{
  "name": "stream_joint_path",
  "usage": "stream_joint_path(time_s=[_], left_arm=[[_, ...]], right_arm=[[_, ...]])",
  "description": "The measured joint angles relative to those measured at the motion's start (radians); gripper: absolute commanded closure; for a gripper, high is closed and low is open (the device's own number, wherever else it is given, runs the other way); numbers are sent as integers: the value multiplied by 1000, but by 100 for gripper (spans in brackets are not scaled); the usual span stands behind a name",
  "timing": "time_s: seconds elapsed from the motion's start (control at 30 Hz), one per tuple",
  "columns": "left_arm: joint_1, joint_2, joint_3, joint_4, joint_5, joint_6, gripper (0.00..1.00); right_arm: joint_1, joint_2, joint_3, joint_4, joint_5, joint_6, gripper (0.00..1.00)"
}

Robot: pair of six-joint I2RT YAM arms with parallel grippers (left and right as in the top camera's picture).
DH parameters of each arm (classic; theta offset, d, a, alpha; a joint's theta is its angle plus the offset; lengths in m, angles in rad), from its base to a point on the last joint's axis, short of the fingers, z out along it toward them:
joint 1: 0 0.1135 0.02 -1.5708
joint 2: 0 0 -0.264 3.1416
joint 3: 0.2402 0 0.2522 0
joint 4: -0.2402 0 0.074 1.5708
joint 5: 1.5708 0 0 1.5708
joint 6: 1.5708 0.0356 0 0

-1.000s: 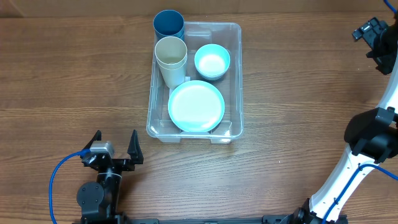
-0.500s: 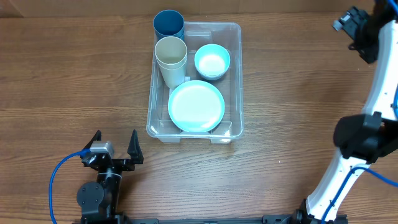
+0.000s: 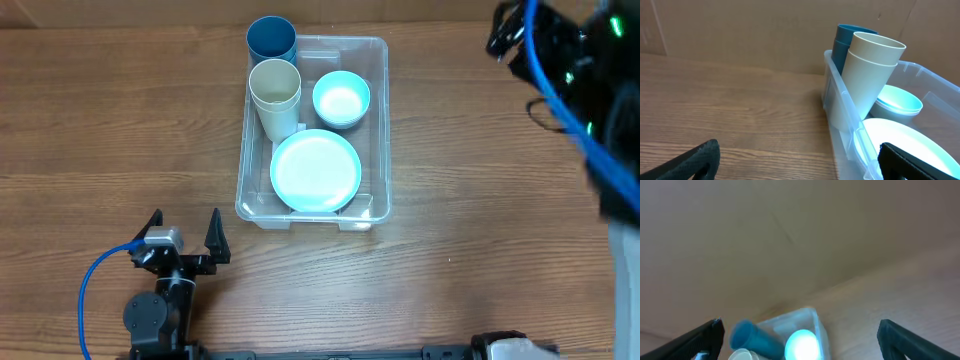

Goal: Pack container

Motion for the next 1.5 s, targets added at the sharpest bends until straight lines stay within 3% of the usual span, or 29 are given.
stream_joint_path(time_s=[0.1,0.23,0.6,0.83,1.5], left_arm=[[0,-2,0,2,-1,0,0],[0,-2,-1,1,0,0,0],[0,-2,-1,1,0,0,0],[0,-2,-1,1,0,0,0],[0,-2,-1,1,0,0,0]], right_arm=[[0,-335,-452,328,-47,-76,0],[0,-658,-931,492,-121,-173,0],[0,-1110,-1535,735,-201,-256,0],[0,-1254,-1717,843,-149,-256,0],[0,-1271,-1782,783,-81,-335,0]])
